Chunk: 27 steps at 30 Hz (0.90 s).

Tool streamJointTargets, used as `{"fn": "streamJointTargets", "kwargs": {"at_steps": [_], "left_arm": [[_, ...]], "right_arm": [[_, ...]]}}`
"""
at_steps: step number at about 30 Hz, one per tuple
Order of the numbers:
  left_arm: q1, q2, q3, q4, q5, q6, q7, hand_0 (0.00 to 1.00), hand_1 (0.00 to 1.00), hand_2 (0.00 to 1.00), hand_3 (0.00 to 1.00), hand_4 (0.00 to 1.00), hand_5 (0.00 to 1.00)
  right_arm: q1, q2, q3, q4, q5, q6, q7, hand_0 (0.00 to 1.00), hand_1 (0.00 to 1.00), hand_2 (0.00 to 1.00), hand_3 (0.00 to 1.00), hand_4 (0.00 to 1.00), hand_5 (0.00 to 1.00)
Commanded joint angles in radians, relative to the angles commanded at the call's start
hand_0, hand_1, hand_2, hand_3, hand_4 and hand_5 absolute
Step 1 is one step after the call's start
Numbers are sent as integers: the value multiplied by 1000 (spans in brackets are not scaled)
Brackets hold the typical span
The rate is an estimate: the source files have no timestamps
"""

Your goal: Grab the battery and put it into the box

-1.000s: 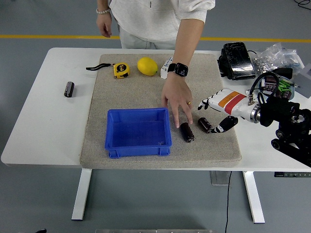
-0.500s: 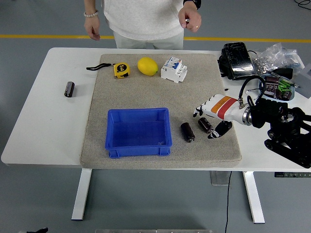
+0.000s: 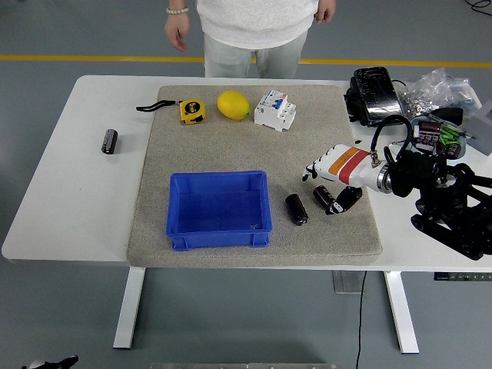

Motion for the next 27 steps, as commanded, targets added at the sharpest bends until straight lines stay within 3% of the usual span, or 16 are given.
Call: {"fn": "streamJointTargets", "kwargs": {"at_steps": [16, 17, 27], "left_arm": [[-6, 0, 9, -4, -8, 0, -1, 709, 673, 744, 623, 640, 479], [-6, 0, 11, -5, -10, 0, -2, 710, 675, 745, 623, 640, 479], [-8, 0, 19, -8, -17, -1, -4, 709, 677, 745, 624, 640, 478]], "right_arm": [[-15, 27, 14, -73, -19, -14, 13, 638, 621, 667, 679, 960, 303], [-16, 28, 16, -76, -21, -12, 15, 632, 612, 660, 626, 936, 294], [-22, 36, 27, -93, -39, -2, 22, 628, 609, 646, 626, 920, 282]]}}
